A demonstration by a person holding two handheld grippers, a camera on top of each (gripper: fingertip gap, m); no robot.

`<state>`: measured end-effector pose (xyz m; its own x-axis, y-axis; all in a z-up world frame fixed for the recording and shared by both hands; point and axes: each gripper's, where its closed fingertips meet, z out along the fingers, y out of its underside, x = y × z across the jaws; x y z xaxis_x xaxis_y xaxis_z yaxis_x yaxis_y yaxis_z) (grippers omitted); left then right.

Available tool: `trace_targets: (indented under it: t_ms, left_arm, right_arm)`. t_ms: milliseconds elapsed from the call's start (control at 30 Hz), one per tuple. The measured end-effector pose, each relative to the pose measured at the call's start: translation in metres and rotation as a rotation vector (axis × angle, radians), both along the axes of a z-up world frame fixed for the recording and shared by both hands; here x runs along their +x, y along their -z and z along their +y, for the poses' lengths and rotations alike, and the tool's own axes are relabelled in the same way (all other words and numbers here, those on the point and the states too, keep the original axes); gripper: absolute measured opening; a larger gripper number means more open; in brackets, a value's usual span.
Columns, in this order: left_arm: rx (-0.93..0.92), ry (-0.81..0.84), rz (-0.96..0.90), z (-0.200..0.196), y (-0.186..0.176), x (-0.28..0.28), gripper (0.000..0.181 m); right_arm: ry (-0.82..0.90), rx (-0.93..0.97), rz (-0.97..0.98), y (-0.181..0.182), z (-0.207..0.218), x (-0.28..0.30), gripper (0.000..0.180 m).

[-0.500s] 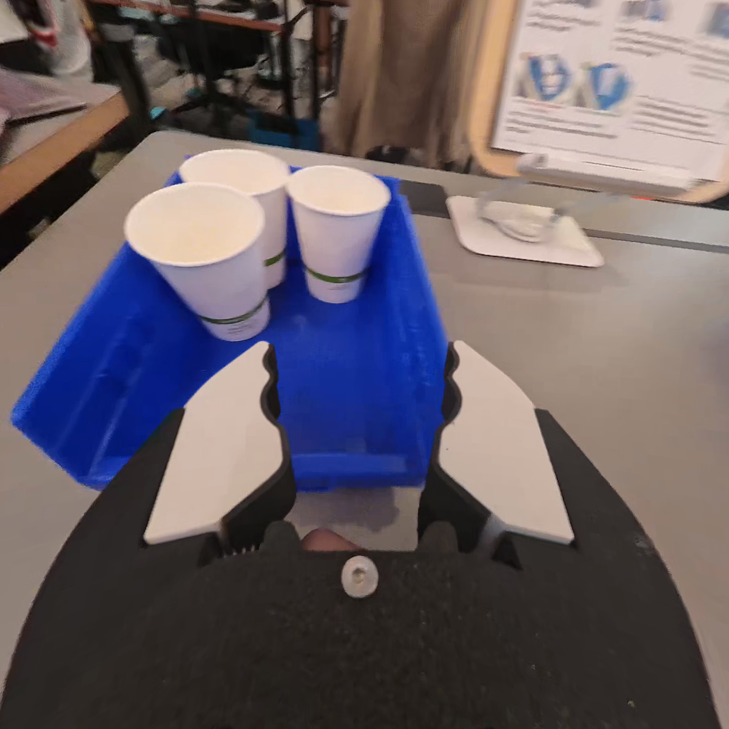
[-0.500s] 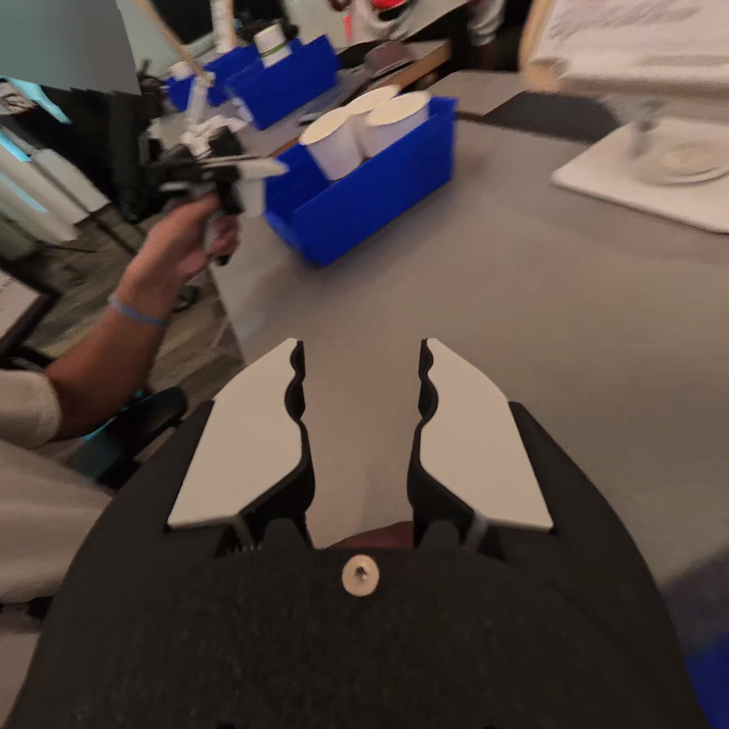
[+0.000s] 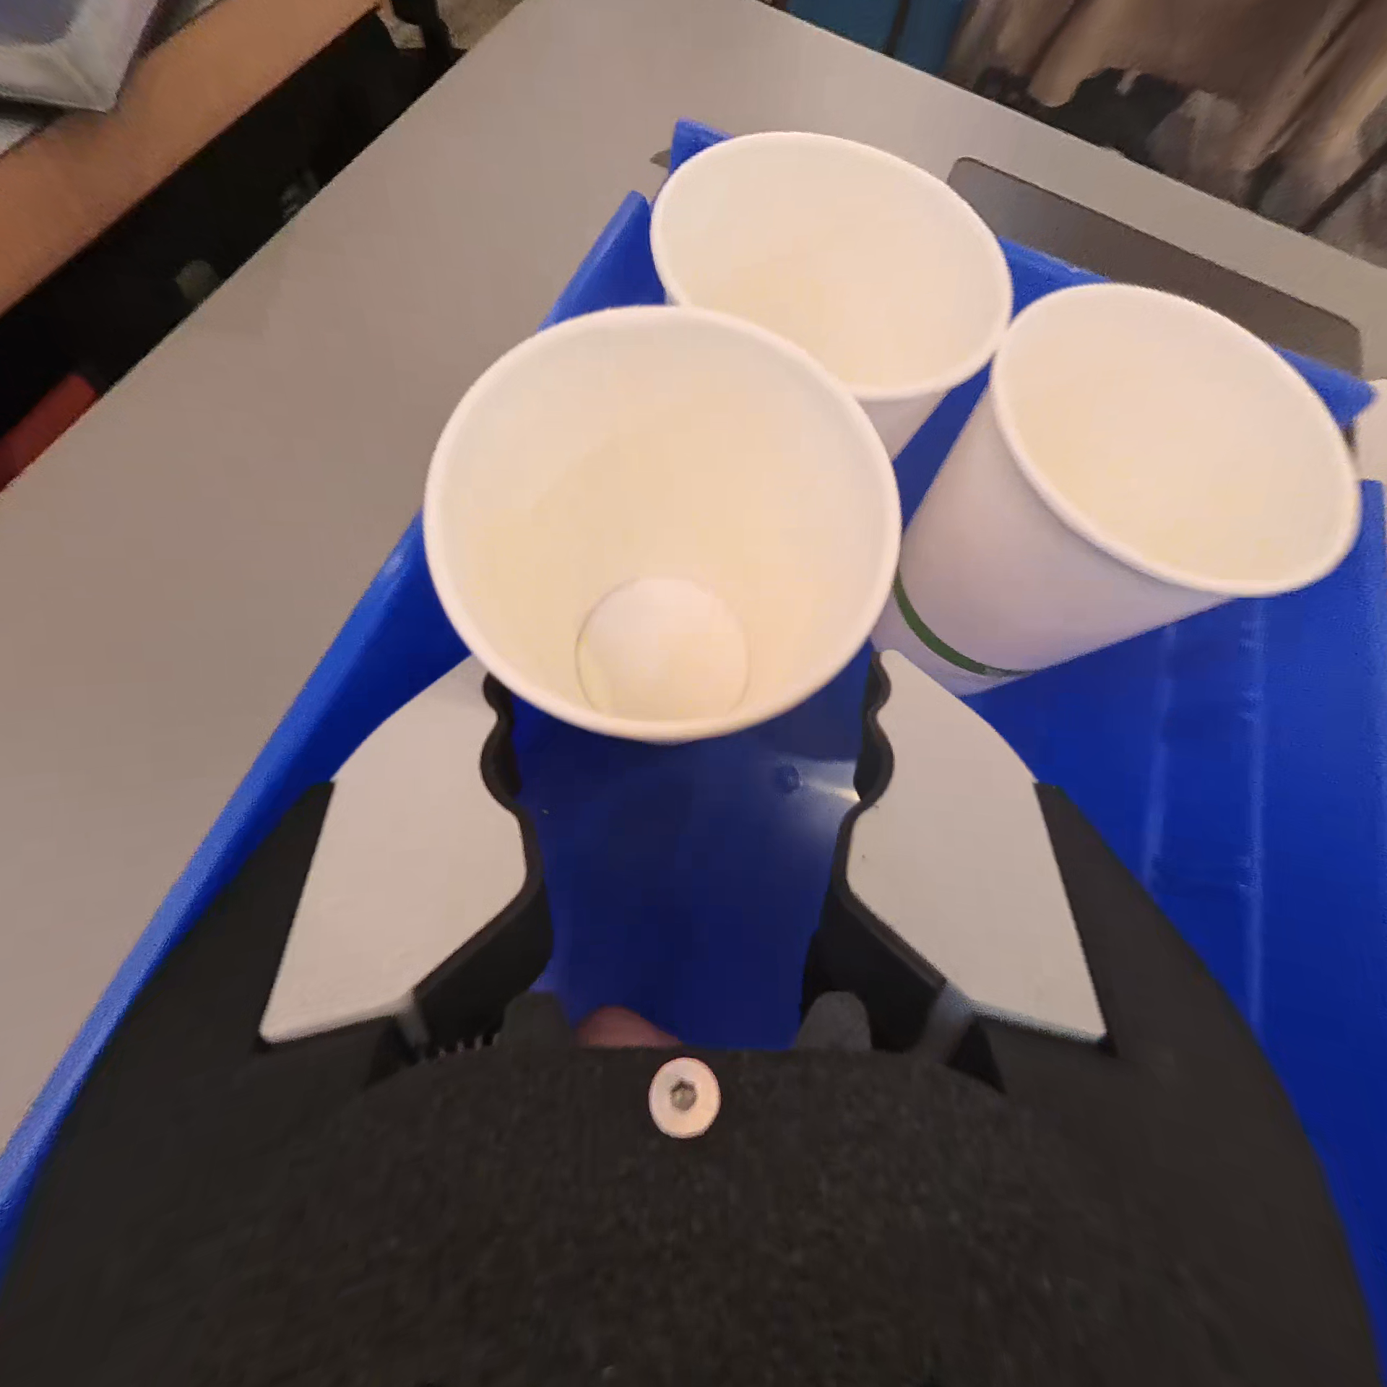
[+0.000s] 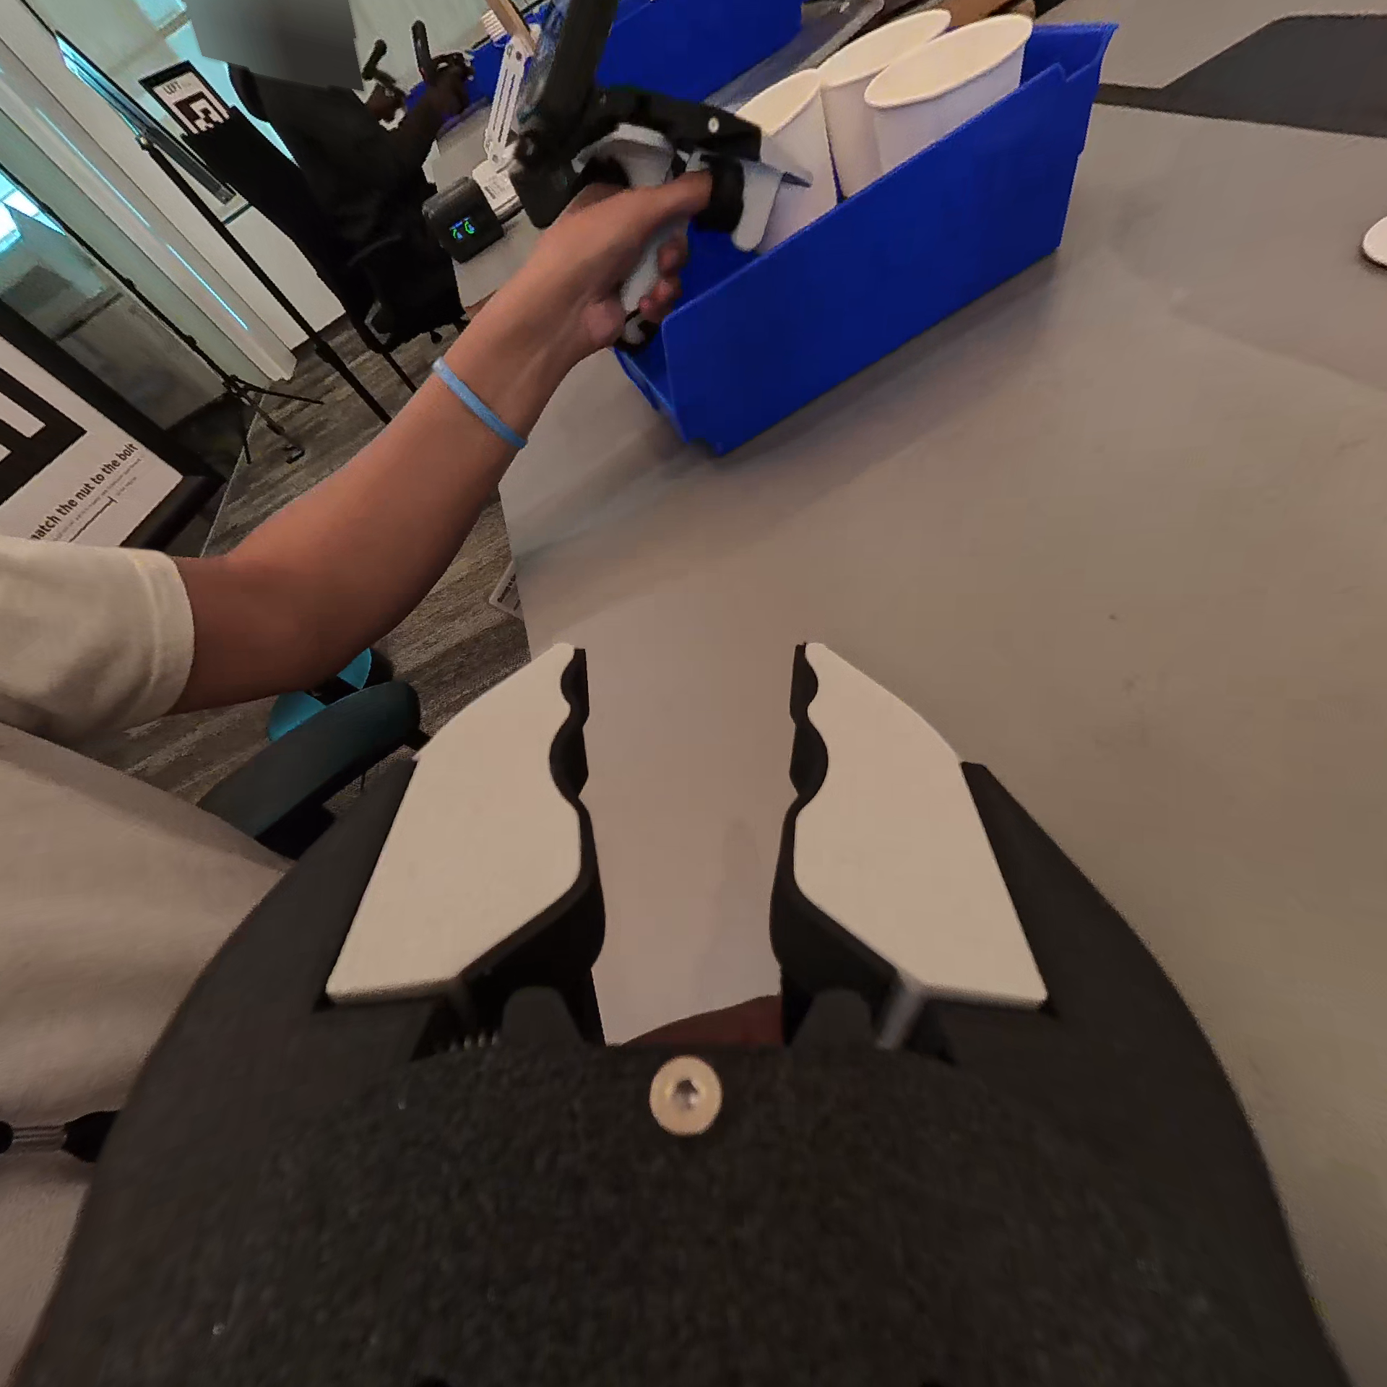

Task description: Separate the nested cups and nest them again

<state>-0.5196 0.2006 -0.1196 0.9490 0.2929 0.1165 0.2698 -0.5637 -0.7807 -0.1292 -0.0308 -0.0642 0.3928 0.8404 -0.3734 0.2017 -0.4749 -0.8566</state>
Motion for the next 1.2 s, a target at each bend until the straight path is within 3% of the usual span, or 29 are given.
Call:
trace_targets:
  t_ms: [233, 400, 600, 733, 967, 1100, 1200]
  left_arm:
    - [0.007, -0.063, 0.139, 0.015, -0.001, -0.011, 0.089]
    - [0.033, -0.069, 0.099, 0.018, 0.000, -0.010, 0.085]
    - [0.095, 0.062, 0.061, 0.003, -0.022, 0.011, 0.083]
    - [0.161, 0.233, 0.057, -0.033, -0.053, 0.030, 0.083]
    - [0.250, 0.671, -0.021, -0.100, -0.106, 0.072, 0.082]
    - [0.306, 0.938, -0.070, -0.123, -0.137, 0.125, 0.082]
    - [0.309, 1.151, -0.102, -0.140, -0.149, 0.177, 0.082]
  right_arm:
    - [-0.009, -0.016, -0.010, 0.008, -0.001, 0.005, 0.051]
    - [-0.004, -0.019, -0.008, 0.007, -0.001, 0.006, 0.049]
    - [0.040, -0.001, -0.027, 0.004, 0.004, 0.019, 0.048]
    - [0.101, -0.025, 0.023, -0.006, 0.015, 0.042, 0.048]
    - [0.164, 0.046, -0.033, -0.019, 0.027, 0.081, 0.051]
    - [0.134, 0.060, 0.014, -0.041, 0.027, 0.075, 0.050]
    - [0.092, 0.173, 0.031, -0.065, 0.026, 0.061, 0.050]
